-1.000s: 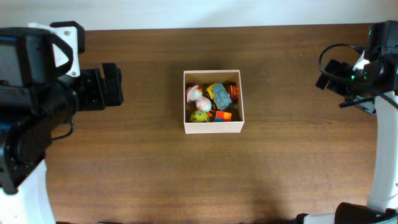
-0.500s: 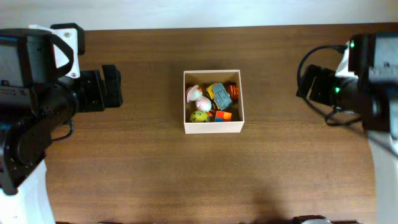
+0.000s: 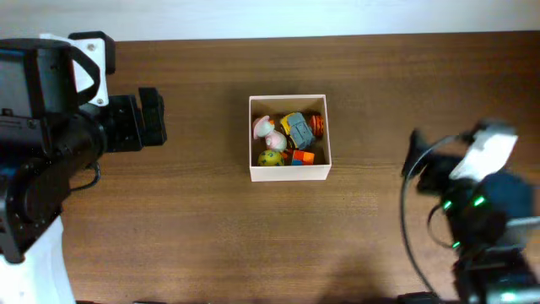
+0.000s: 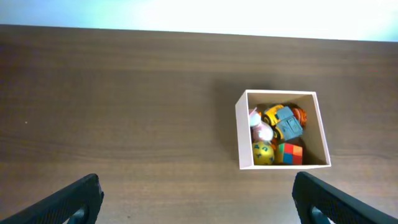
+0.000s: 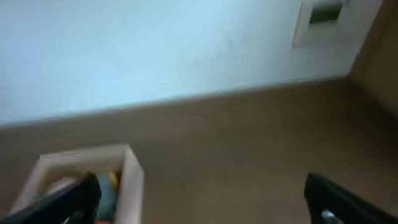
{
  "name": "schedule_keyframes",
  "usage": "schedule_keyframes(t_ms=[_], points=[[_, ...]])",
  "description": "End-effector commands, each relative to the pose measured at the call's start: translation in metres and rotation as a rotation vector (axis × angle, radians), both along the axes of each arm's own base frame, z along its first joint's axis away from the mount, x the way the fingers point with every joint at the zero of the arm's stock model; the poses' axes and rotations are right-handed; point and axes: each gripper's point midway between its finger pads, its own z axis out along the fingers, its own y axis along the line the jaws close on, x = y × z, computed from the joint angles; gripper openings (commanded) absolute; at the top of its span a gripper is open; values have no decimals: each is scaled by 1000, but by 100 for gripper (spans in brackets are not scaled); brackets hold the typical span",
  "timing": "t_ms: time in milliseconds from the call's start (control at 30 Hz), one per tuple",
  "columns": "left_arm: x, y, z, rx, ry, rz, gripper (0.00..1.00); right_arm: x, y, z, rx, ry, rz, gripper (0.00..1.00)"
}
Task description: Pack container
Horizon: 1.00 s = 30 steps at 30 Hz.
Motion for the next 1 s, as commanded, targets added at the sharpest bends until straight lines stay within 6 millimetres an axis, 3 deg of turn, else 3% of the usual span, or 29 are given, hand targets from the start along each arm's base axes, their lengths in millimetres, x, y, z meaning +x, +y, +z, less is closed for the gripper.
schedule_keyframes(t_ms=[0,200,367,533,733,967], points=[[0,3,-1,0,3,20,99,-19,-3,-64,-41,67,-1,99],[0,3,-1,0,3,20,99,-42,-5,-142,-45,118,0,99],[0,3,-1,0,3,20,99,-50,-7,-173,-44,117,-7,99],[0,3,-1,0,3,20,99,-53,-16,-193,-42,128,-50,99],[0,3,-1,0,3,20,99,-54,-18,-195,-37,119,-57,99],[0,3,-1,0,3,20,99,-56,-18,-212,-38,159,-55,99]])
